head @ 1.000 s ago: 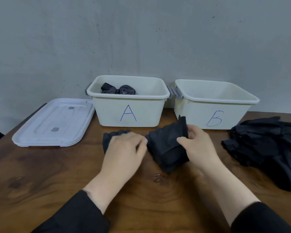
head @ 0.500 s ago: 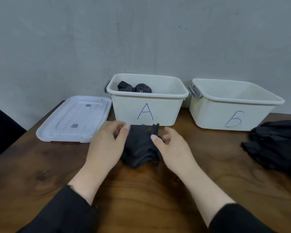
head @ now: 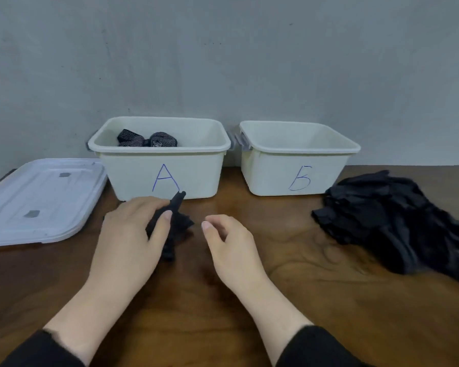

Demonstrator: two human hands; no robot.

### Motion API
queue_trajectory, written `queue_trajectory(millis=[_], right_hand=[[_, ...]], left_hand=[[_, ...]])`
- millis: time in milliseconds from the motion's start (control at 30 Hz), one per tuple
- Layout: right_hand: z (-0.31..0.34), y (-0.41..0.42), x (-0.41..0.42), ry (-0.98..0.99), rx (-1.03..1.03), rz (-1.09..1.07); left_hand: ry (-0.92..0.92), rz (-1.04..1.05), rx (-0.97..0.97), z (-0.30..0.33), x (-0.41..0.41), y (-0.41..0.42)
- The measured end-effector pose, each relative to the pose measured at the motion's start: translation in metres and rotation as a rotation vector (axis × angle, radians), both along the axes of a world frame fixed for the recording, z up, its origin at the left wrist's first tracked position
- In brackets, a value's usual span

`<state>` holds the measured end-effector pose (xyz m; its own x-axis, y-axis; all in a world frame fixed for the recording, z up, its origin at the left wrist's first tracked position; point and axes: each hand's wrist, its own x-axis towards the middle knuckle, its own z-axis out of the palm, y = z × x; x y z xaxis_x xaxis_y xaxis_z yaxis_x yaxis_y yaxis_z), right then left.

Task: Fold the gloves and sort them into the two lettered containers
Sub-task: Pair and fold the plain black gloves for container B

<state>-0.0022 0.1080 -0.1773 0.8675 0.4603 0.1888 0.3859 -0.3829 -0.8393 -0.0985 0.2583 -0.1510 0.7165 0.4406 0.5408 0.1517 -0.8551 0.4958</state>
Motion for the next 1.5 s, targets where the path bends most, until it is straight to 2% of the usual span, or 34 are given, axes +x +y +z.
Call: queue_trajectory(millis=[67,233,367,700,900,1033,1133,1233,1367,1433,1500], right_hand=[[-0.001,-0.029,0.010,-0.026,-0.005,-0.041],[0.003,-0.104,0.032,-0.119,-0.053,-0.186],[0.016,-0.153,0.044,-0.215,-0.143,-0.219],[0.075,-0.228,0.123,-0.537,-0.418,-0.313],[0.093,-0.238,0.202,-0.420,-0.744,-0.381],[0.091,-0.237,0.246,-0.217,-0.957,-0.432],[0.080,-0.242,0.265,-0.234,-1.025,-0.469],[0.081,-0.244,0.268,-0.350,-0.884,-0.543],[0.125,-0.242,0.245,-0.466,-0.378,-0.543],[0.153,-0.238,0.221,-0.443,-0.231,-0.465],[0.173,-0.230,0.197,-0.368,-0.149,-0.373]], left_hand=[[-0.015,-0.099,0.009,-0.001,0.013,-0.040],[0.052,-0.263,-0.146,-0.025,0.060,-0.106],[0.183,-0.335,-0.132,-0.038,0.095,-0.138],[0.180,-0.417,-0.155,-0.037,0.133,-0.173],[0.177,-0.435,-0.136,-0.033,0.142,-0.172],[0.165,-0.452,-0.131,-0.032,0.146,-0.169],[0.160,-0.458,-0.138,-0.033,0.148,-0.167],[0.150,-0.459,-0.150,-0.033,0.149,-0.165],[0.045,-0.458,-0.220,-0.030,0.147,-0.164],[-0.023,-0.470,-0.317,-0.028,0.146,-0.165],[-0.099,-0.510,-0.496,-0.024,0.144,-0.166]])
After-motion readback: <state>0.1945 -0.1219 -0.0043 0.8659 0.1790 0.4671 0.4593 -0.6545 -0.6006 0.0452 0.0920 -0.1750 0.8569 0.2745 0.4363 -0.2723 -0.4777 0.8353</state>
